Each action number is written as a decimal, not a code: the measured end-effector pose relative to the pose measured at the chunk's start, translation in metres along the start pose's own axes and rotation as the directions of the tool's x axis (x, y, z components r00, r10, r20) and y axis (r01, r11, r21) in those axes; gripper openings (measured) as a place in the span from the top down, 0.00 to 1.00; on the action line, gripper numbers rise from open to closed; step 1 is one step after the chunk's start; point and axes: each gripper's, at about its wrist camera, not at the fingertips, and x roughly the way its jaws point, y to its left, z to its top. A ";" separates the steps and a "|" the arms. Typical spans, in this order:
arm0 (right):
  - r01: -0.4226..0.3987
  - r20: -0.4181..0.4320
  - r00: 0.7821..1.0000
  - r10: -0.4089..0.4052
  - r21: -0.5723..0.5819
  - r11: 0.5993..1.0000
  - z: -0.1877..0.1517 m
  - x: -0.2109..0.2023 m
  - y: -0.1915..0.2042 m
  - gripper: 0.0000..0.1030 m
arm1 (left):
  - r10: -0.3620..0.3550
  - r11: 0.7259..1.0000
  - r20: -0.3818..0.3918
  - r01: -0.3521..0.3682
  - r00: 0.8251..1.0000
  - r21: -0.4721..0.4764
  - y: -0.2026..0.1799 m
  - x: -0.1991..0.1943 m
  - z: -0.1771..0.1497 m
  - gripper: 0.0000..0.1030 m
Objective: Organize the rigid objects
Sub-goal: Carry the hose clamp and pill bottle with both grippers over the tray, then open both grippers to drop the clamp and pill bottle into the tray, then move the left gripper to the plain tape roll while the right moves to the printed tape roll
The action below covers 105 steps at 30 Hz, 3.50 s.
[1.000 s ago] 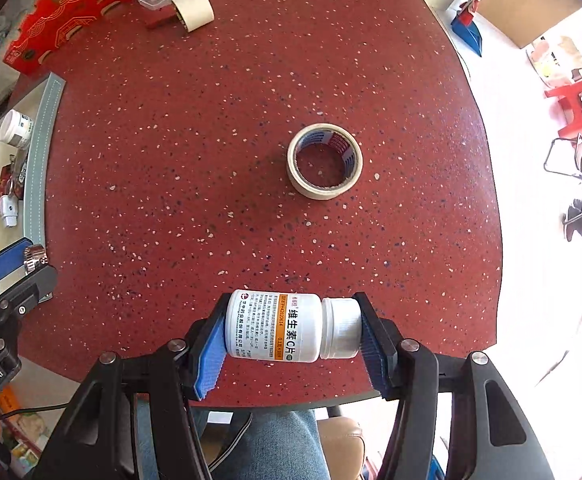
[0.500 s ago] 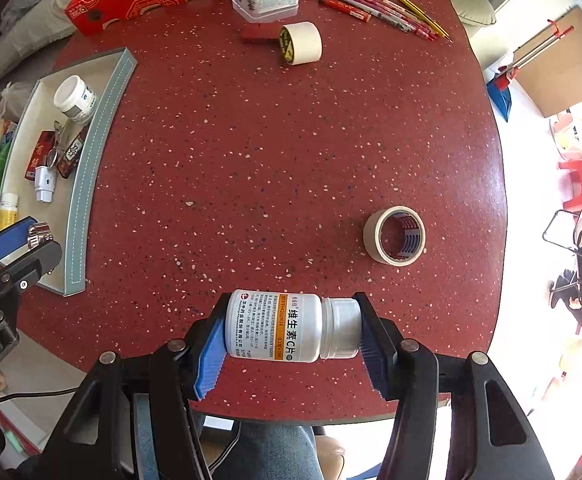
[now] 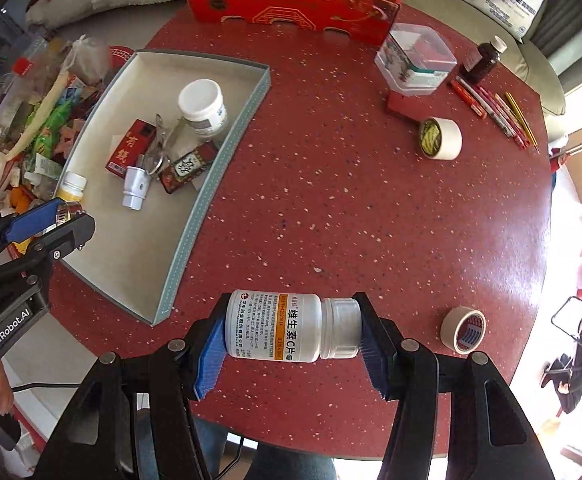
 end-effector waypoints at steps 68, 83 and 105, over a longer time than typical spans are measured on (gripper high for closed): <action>-0.005 0.027 1.000 0.014 -0.306 0.952 0.031 0.027 0.072 0.12 | 0.096 0.990 -0.110 -0.107 0.989 -0.093 0.041 0.068 0.031 0.00; 0.059 -0.149 0.989 -0.022 0.246 0.967 -0.114 0.052 -0.099 0.12 | -0.126 0.992 -0.240 0.123 0.963 -0.029 -0.104 0.095 0.029 0.00; 0.175 -0.050 0.984 -0.168 0.172 0.969 -0.086 0.068 -0.214 0.12 | 0.054 0.992 -0.170 -0.072 0.984 -0.102 -0.270 0.207 0.159 0.00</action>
